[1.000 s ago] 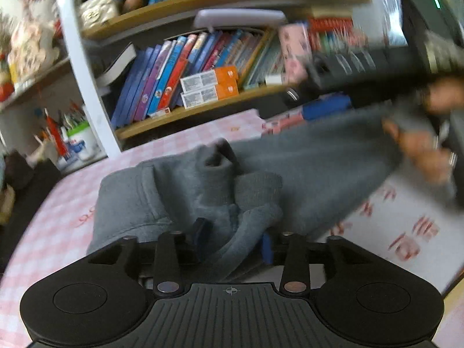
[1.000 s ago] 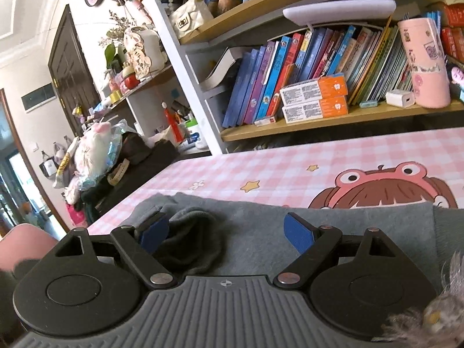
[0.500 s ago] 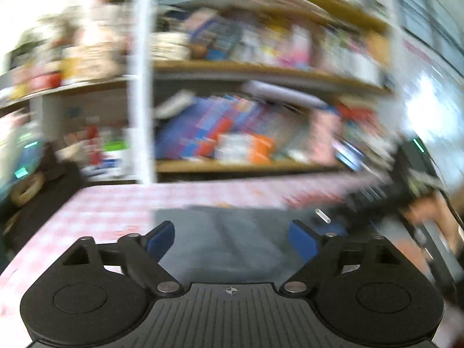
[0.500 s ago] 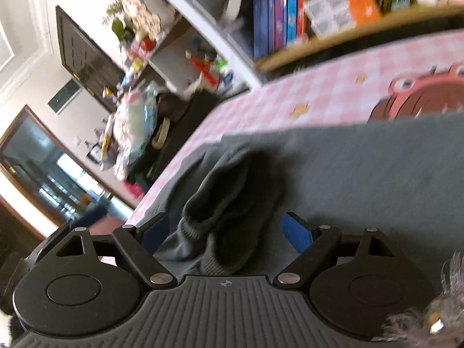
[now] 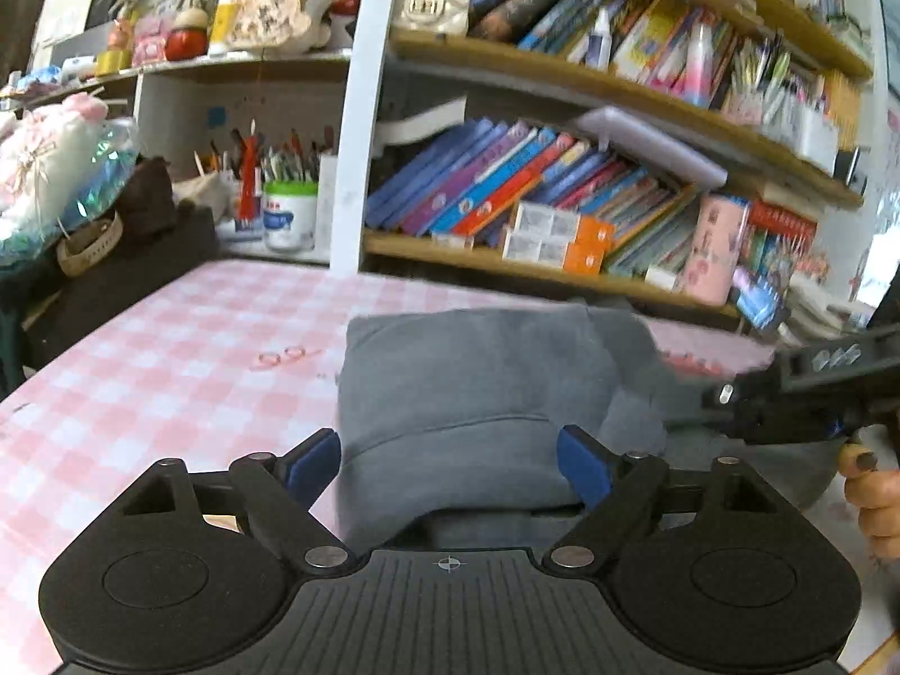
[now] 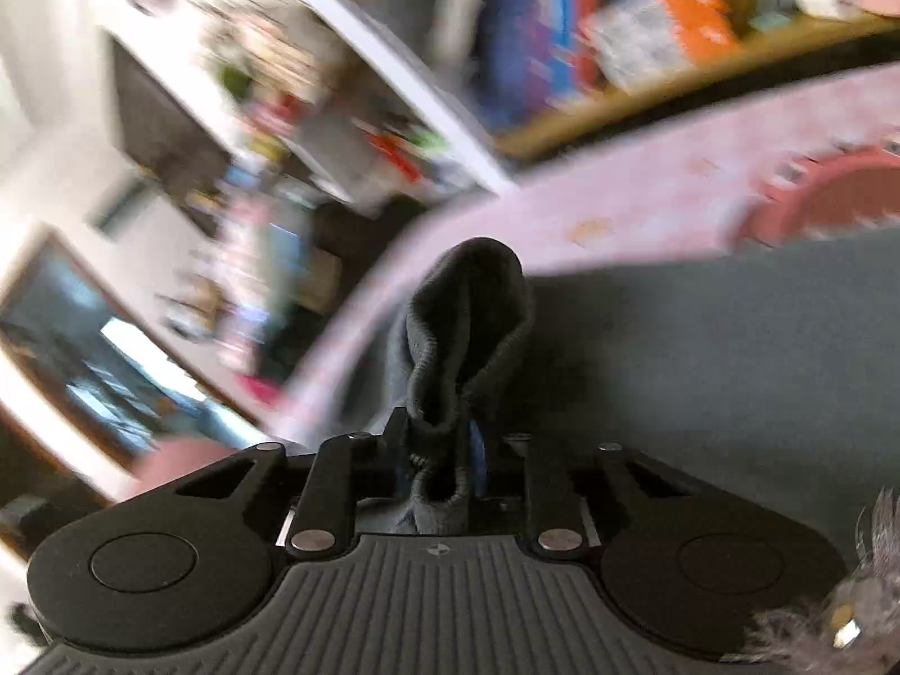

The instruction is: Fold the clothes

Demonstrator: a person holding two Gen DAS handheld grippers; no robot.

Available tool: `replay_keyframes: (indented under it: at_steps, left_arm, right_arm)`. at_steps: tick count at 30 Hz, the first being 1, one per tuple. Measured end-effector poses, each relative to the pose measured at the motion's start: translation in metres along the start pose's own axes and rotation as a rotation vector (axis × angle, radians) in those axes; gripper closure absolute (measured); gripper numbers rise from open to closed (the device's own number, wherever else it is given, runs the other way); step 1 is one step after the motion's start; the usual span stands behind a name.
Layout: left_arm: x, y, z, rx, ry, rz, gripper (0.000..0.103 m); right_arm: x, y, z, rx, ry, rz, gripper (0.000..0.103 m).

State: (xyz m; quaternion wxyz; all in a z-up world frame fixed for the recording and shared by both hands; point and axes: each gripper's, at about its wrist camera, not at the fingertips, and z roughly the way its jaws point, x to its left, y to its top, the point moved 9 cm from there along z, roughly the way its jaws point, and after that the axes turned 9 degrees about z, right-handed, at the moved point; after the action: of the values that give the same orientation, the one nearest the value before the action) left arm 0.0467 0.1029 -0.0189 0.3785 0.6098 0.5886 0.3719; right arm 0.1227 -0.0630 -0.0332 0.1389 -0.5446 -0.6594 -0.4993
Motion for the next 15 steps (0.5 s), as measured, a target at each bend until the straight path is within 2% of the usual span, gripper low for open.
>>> replay_keyframes:
  at_steps: [1,2,4,6,7,8,9,10,11,13,15]
  left_arm:
    - [0.000,-0.001,-0.001,-0.002,0.001,0.002,0.018]
    - [-0.001,-0.001,-0.002,-0.004,0.001,0.003,0.018]
    - [0.000,0.001,-0.006,-0.021,0.008,0.007,0.018]
    - [0.004,0.005,-0.012,-0.046,0.020,0.002,0.020]
    - [0.006,0.008,-0.015,-0.057,0.022,-0.005,0.030]
    - [0.008,0.010,-0.017,-0.066,0.024,-0.013,0.036]
    - [0.010,0.011,-0.018,-0.071,0.027,-0.025,0.047]
    - [0.012,0.012,-0.018,-0.076,0.028,-0.037,0.054]
    - [0.014,0.011,-0.018,-0.080,0.023,-0.051,0.056]
    - [0.013,0.010,-0.015,-0.073,0.005,-0.066,0.064]
    - [0.011,0.004,-0.008,-0.032,0.001,-0.055,0.064]
  right_arm:
    - [-0.011,-0.003,0.005,0.015,-0.061,0.002,0.067]
    - [-0.011,-0.002,0.002,0.000,-0.060,0.000,0.065]
    - [-0.012,0.001,-0.004,-0.032,-0.058,-0.005,0.062]
    - [0.002,0.010,-0.019,-0.151,-0.046,-0.102,0.062]
    - [0.010,0.011,-0.026,-0.194,-0.022,-0.139,0.063]
    - [0.017,0.012,-0.033,-0.236,0.003,-0.176,0.069]
    - [0.024,0.011,-0.036,-0.254,0.039,-0.201,0.076]
    - [0.031,0.007,-0.036,-0.251,0.074,-0.234,0.088]
    - [0.035,0.006,-0.031,-0.239,0.086,-0.264,0.094]
    - [0.036,-0.003,-0.018,-0.192,0.039,-0.316,0.096]
    - [0.015,-0.009,0.004,-0.109,-0.088,-0.294,0.097]
